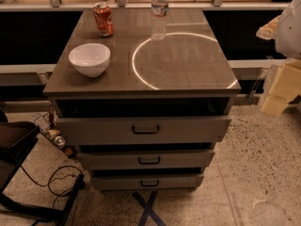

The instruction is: Move water bottle near white bowl

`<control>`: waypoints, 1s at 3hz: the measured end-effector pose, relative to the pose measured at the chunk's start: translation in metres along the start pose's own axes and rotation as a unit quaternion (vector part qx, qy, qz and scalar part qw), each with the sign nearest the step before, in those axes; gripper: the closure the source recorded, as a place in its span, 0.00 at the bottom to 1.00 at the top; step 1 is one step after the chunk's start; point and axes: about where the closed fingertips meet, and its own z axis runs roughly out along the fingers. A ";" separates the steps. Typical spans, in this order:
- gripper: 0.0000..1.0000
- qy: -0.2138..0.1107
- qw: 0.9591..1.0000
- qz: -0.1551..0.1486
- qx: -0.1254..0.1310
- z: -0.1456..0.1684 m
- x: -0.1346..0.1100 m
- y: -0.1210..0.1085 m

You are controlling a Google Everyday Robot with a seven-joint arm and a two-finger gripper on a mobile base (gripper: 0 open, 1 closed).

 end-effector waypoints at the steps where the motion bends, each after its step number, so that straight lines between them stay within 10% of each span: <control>1: 0.00 0.000 1.000 0.000 0.000 0.000 0.000 0.000; 3: 0.00 -0.083 0.991 0.080 0.065 0.019 0.001 -0.052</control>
Offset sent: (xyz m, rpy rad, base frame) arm 0.0582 -0.0123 0.0023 0.1676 -0.2083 -0.1387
